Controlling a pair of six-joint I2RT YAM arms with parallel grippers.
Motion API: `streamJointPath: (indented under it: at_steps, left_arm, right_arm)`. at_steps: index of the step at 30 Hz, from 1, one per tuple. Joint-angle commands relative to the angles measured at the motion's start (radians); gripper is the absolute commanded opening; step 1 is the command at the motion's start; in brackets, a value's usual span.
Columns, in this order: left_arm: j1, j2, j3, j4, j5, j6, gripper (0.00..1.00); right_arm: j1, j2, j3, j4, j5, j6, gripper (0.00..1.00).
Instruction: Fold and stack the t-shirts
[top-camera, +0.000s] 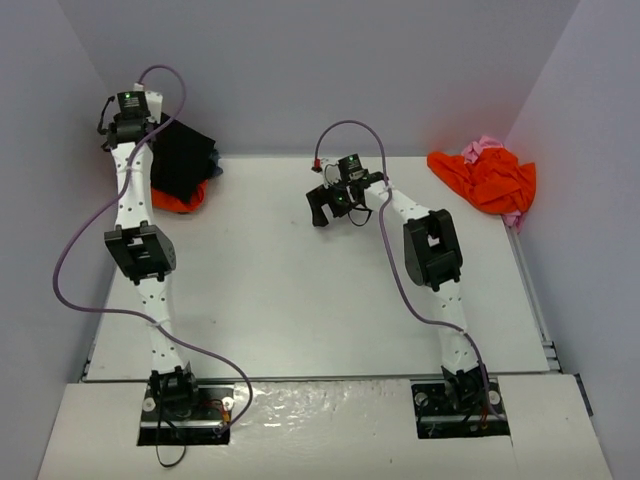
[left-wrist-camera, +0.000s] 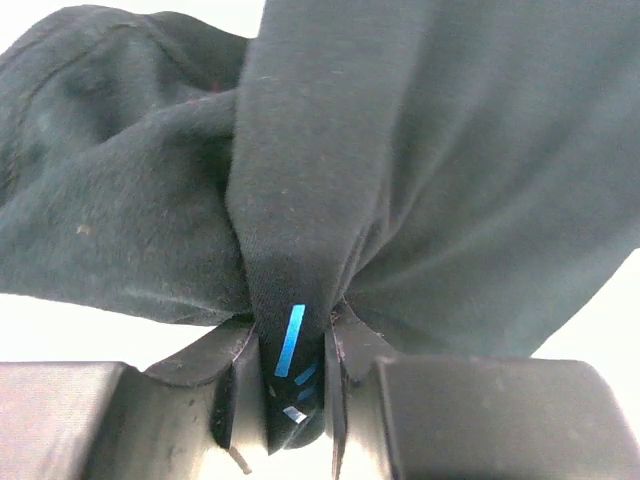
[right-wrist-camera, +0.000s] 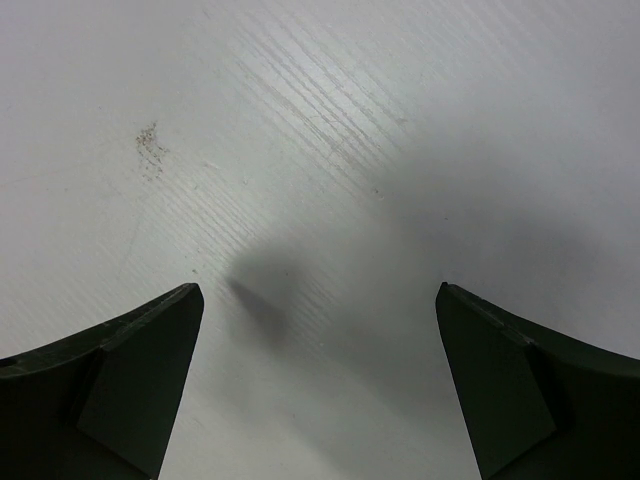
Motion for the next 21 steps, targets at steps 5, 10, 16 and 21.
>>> streamJointPath:
  at_steps: [5,10,16,21]
  left_arm:
    - [0.035,0.042,0.009,0.148,-0.18,0.006,0.07]
    - [0.085,0.043,-0.049,0.146,-0.029,-0.108,0.97]
    - [0.121,-0.138,-0.091,0.131,0.22,-0.218,0.87]
    - [0.132,-0.639,-0.751,0.456,0.367,-0.295,0.09]
  right_arm:
    - [0.039,-0.043,-0.031,-0.043,-0.034,0.022,1.0]
    - [0.053,-0.051,-0.059,-0.037,-0.008,0.004,1.0]
    - [0.083,-0.14,-0.081,0.014,0.18,-0.031,1.0]
    - [0.048,-0.349,-0.208,0.188,0.61,-0.047,1.0]
